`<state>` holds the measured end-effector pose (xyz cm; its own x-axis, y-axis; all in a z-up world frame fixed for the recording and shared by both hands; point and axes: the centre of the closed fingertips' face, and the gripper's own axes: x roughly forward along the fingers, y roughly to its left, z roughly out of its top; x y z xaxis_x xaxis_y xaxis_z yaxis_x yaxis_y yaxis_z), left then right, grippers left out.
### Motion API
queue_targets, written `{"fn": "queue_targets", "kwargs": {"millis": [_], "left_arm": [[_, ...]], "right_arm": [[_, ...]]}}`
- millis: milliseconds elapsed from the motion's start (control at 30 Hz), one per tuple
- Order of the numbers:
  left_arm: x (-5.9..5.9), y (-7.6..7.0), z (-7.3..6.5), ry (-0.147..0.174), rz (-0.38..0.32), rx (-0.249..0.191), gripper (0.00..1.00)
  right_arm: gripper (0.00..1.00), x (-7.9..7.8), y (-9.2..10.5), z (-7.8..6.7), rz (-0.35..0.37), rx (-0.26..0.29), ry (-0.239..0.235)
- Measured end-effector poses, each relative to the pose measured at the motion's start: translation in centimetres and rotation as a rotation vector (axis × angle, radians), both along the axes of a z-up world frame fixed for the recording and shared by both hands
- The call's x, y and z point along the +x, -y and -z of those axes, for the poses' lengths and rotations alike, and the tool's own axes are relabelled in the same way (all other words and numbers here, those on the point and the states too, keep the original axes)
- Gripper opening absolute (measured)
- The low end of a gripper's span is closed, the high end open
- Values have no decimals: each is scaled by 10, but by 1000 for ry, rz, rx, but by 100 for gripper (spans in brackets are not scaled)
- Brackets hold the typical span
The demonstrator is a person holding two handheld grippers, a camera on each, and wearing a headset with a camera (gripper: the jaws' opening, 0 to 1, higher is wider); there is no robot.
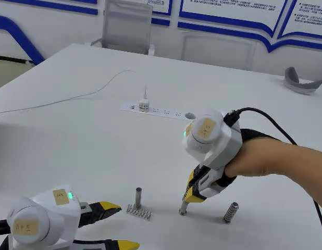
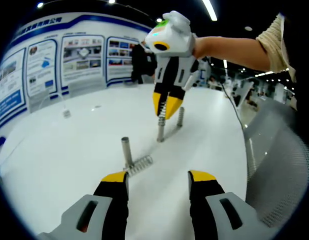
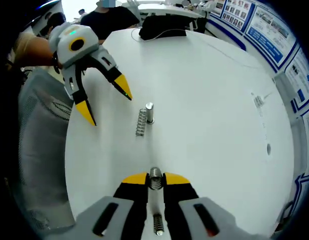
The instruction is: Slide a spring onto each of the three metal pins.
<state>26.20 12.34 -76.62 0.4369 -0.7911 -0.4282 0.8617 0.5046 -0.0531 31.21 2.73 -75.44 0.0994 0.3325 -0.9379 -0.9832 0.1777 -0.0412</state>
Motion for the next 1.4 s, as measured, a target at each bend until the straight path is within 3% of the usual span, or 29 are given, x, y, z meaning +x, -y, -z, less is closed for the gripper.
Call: {"fn": "queue_targets", "kwargs": {"millis": [1400], "left_arm": [[-1,0,3,-11,-6,-2,48]], "right_arm": [[13,-2,0,31,2,-46,-22]]}}
